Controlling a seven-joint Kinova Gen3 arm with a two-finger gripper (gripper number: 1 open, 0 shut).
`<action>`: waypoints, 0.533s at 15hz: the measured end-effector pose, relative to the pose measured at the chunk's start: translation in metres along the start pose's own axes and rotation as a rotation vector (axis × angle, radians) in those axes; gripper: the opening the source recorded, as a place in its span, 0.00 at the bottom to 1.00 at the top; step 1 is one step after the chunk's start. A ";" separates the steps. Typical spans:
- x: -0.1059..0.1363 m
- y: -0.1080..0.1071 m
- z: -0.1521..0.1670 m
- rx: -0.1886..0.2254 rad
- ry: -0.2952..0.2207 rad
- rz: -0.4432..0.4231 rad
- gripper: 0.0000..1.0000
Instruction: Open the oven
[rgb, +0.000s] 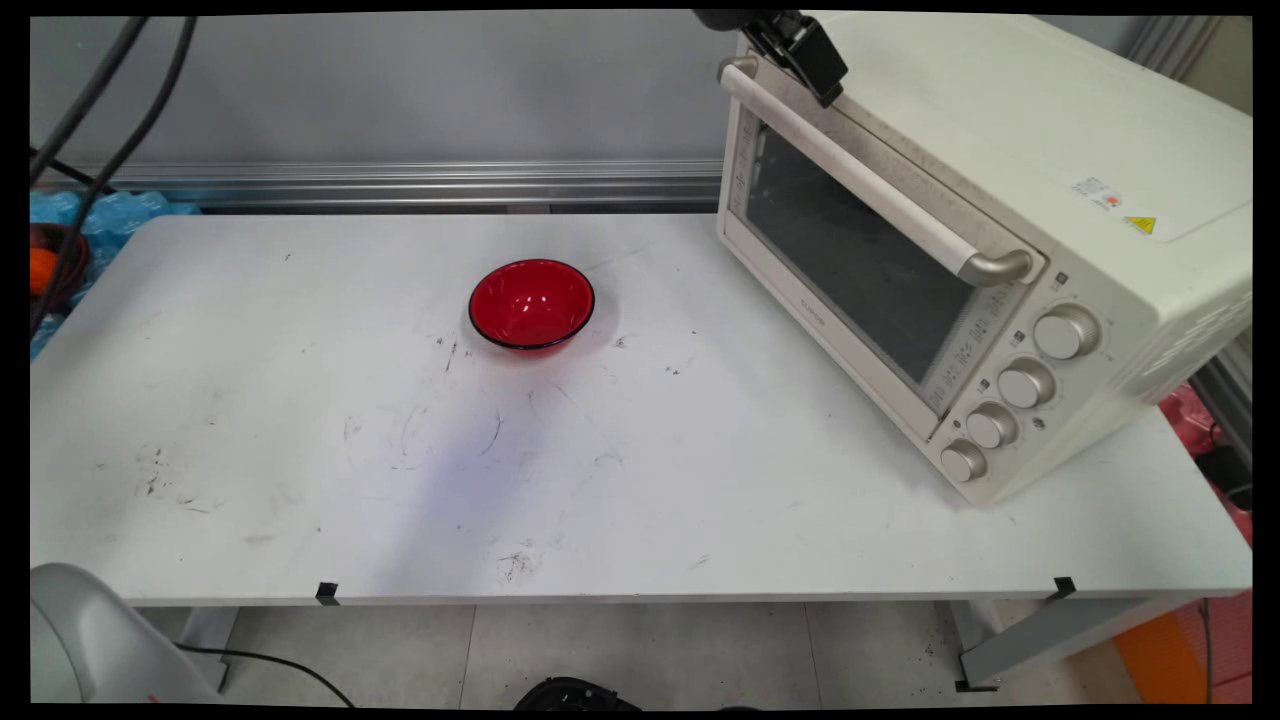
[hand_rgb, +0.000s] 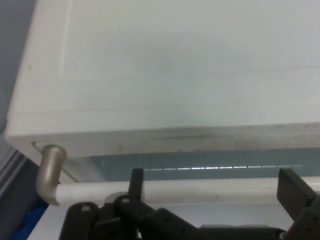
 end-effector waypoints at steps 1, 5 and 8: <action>0.001 0.000 0.002 0.002 -0.003 0.004 1.00; 0.005 0.001 0.011 0.003 -0.014 0.027 1.00; 0.008 0.002 0.016 0.001 -0.017 0.032 0.00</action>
